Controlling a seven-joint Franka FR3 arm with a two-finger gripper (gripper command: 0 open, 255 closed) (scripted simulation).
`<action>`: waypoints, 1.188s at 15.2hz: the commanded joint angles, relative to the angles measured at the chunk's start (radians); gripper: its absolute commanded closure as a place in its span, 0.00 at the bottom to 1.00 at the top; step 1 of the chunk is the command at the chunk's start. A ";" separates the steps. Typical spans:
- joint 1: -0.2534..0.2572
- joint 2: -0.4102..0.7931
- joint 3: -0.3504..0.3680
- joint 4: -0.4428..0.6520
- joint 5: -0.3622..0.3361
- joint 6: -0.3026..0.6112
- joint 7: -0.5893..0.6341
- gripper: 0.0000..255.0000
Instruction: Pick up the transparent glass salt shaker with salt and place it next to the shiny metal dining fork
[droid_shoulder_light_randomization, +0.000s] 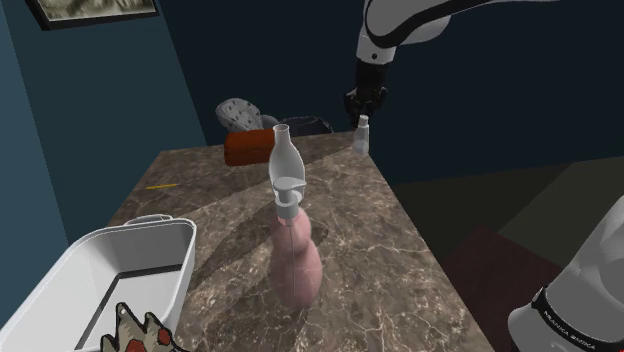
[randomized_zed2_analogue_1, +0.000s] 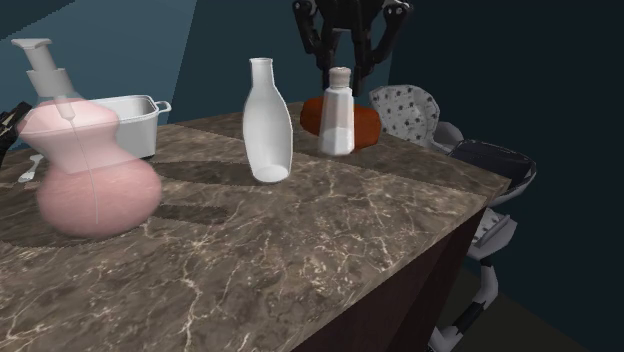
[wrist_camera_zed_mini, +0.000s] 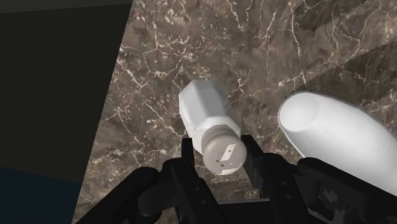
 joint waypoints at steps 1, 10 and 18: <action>0.001 -0.004 0.001 0.023 -0.001 -0.027 0.003 1.00; 0.053 -0.028 0.068 0.038 -0.009 -0.061 0.127 1.00; 0.136 -0.011 0.179 0.059 -0.024 -0.059 0.326 1.00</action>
